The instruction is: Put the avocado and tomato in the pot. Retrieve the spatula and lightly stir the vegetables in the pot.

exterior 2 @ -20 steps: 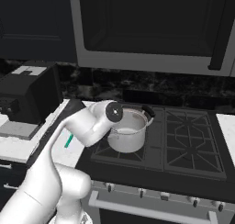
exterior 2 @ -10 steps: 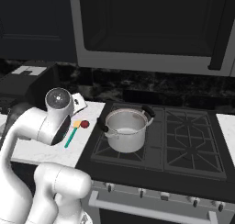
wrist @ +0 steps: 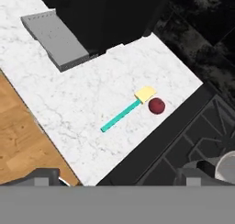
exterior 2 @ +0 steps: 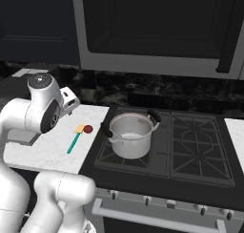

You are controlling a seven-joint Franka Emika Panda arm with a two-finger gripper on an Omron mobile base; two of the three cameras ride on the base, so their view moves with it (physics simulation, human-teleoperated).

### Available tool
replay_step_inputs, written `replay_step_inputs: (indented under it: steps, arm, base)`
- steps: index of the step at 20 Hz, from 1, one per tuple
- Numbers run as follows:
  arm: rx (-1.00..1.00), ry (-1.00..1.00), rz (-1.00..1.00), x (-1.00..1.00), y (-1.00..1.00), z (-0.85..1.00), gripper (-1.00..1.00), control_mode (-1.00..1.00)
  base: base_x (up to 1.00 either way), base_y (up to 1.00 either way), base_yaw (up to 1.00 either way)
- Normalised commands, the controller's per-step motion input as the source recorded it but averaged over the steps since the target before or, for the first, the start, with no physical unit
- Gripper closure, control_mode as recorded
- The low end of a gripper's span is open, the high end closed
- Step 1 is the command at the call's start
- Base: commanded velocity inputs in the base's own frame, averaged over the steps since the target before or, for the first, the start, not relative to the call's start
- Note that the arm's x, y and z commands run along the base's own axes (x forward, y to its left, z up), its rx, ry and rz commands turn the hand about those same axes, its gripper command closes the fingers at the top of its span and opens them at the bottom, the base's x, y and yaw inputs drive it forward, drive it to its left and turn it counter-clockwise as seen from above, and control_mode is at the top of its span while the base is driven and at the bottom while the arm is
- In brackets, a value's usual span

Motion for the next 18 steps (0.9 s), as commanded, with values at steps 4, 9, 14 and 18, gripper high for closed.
replay_step_inputs:
  steps: [4, 9, 14, 18]
  arm:
    - [-0.23, 0.0, 0.05, 0.0, 0.21, -0.1, -1.0, -1.0]
    - [-0.18, 0.0, 0.12, 0.0, 0.03, -0.1, -1.0, -1.0]
    - [-0.13, 0.04, 0.18, 0.0, 0.0, -0.26, -1.0, -1.0]
    - [-0.15, 0.07, 0.18, 0.0, 0.01, -0.11, -1.0, -1.0]
  base:
    - [0.0, 0.0, 0.0]
    - [0.0, 0.0, 0.0]
    - [0.0, 0.0, 0.0]
    - [0.0, 0.0, 0.0]
